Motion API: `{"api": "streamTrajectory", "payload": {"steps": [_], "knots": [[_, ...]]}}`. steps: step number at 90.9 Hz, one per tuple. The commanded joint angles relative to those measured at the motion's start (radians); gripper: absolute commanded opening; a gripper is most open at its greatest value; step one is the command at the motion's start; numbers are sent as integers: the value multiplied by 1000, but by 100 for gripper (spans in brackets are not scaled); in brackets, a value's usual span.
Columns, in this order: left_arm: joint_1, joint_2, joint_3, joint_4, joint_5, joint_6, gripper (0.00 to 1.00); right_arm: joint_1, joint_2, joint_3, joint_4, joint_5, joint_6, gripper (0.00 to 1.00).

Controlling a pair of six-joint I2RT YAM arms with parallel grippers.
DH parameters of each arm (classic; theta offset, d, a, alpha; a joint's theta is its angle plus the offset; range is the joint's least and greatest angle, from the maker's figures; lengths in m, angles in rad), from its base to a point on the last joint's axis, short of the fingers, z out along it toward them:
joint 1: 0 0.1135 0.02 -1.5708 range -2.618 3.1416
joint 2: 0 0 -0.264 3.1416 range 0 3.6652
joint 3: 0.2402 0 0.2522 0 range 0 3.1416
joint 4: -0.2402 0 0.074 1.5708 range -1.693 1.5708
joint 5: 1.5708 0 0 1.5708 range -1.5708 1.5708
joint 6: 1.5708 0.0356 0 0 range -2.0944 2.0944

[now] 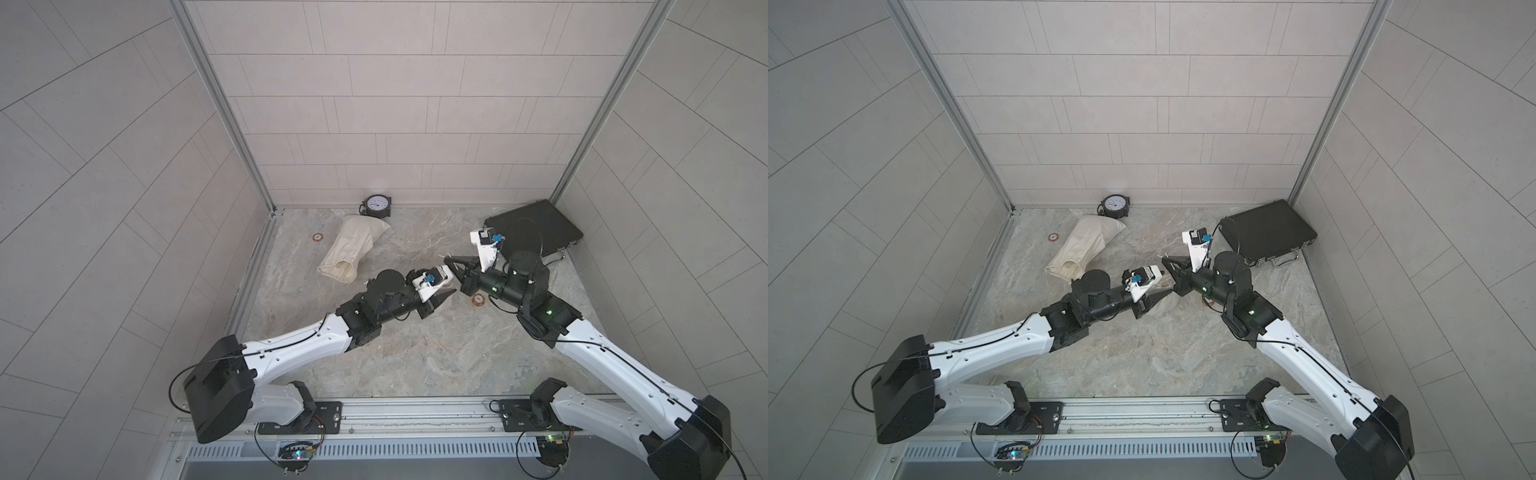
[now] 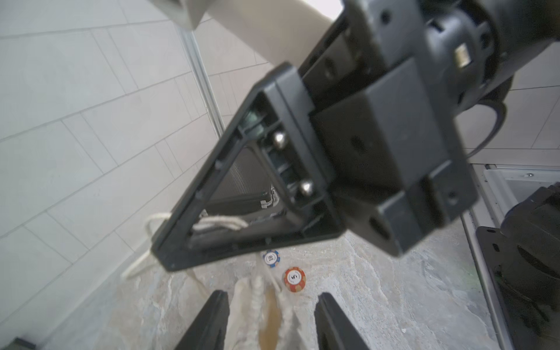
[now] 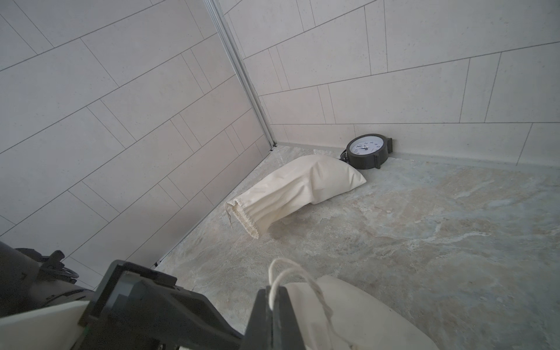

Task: Close the soil bag
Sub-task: Frap the soil bag at the center of the board.

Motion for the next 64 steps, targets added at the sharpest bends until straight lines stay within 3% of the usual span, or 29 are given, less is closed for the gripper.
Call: {"api": "streamTrajectory", "payload": {"steps": [1, 42, 56, 64], "knots": [[3, 31, 56, -10, 77, 20, 42, 0, -28, 38, 15, -17, 7, 0], [3, 111, 69, -43, 13, 30, 10, -1, -72, 48, 32, 22, 23, 0], [-9, 132, 42, -80, -20, 46, 8, -5, -79, 68, 22, 64, 29, 0], [-37, 158, 30, -110, -111, 74, 9, -13, -79, 85, 23, 87, 42, 0]]}}
